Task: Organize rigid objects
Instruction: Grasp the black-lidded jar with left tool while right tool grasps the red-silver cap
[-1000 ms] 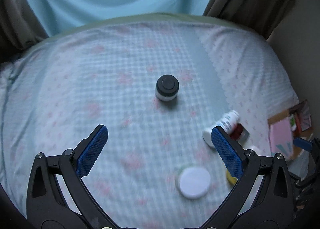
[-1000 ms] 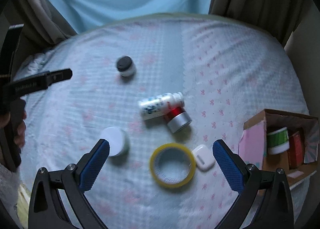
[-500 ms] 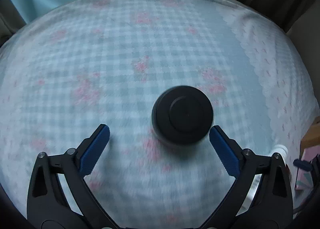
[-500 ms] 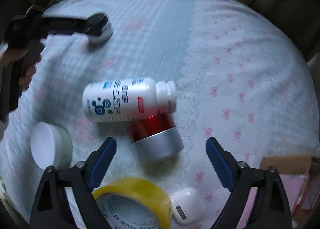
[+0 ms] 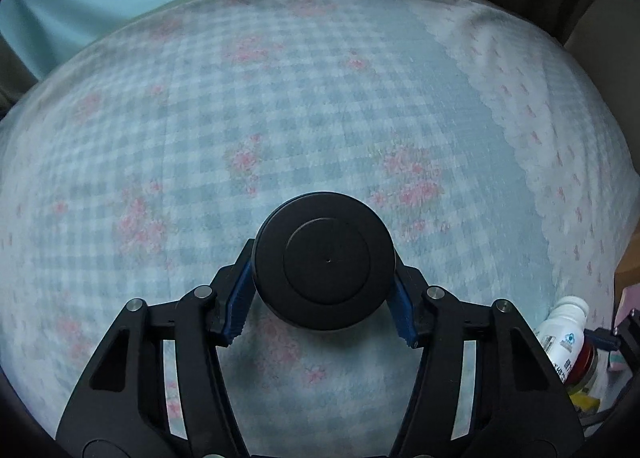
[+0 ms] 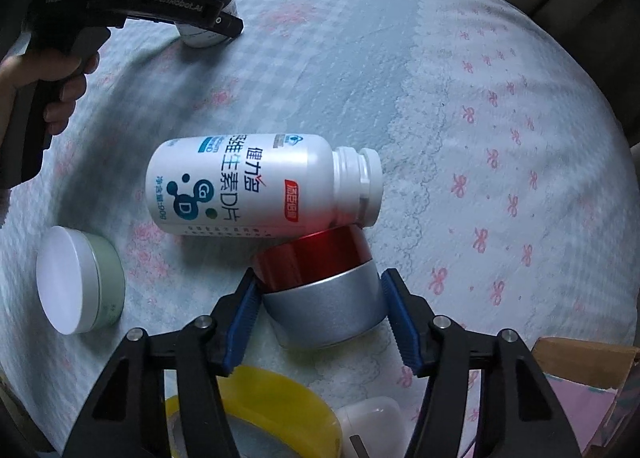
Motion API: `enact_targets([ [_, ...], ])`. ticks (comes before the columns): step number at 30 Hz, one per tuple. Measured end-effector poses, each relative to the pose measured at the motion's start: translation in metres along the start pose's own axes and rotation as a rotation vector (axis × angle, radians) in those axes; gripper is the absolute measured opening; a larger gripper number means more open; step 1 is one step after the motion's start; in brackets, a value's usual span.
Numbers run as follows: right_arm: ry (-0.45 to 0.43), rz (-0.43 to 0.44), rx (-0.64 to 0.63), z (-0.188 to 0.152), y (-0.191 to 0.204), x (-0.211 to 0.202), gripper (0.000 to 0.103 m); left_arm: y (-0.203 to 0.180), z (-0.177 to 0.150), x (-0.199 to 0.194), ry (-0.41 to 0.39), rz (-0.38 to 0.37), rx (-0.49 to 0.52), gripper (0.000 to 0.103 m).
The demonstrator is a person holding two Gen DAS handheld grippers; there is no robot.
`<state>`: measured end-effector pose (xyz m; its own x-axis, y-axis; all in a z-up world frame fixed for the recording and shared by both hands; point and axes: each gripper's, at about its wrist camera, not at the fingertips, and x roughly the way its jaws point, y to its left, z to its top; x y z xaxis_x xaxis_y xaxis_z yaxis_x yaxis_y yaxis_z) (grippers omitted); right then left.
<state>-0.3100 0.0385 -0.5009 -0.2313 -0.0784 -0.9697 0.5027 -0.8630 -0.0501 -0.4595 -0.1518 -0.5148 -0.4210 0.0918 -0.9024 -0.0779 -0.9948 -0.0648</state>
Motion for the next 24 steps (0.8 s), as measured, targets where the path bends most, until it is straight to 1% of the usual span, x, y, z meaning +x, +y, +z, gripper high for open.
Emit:
enact_targets([
  [6,-0.004,-0.002,0.027,-0.004,-0.001,-0.005,0.056,0.002,-0.002,-0.010,-0.014,0.001,-0.017,0.054],
  [12,-0.021,0.013,0.070,-0.012,-0.007,-0.020,0.056,0.002,-0.012,-0.040,-0.036,0.002,-0.017,0.054],
  [17,-0.055,0.017,0.112,-0.023,-0.010,-0.049,0.056,0.000,-0.025,-0.083,-0.067,-0.008,-0.026,0.054],
  [20,-0.087,0.028,0.147,-0.032,-0.009,-0.077,0.056,-0.006,-0.033,-0.111,-0.084,-0.008,-0.021,0.054],
  [21,-0.097,0.033,0.161,-0.033,-0.009,-0.088,0.056,-0.008,-0.037,-0.124,-0.090,-0.011,-0.020,0.054],
  [22,-0.105,0.036,0.171,-0.027,-0.010,-0.091,0.056,-0.011,-0.041,-0.137,-0.096,-0.015,-0.021,0.054],
  [24,-0.125,0.044,0.194,-0.039,-0.005,-0.114,0.056,-0.016,-0.048,-0.167,-0.106,-0.029,-0.024,0.054],
])
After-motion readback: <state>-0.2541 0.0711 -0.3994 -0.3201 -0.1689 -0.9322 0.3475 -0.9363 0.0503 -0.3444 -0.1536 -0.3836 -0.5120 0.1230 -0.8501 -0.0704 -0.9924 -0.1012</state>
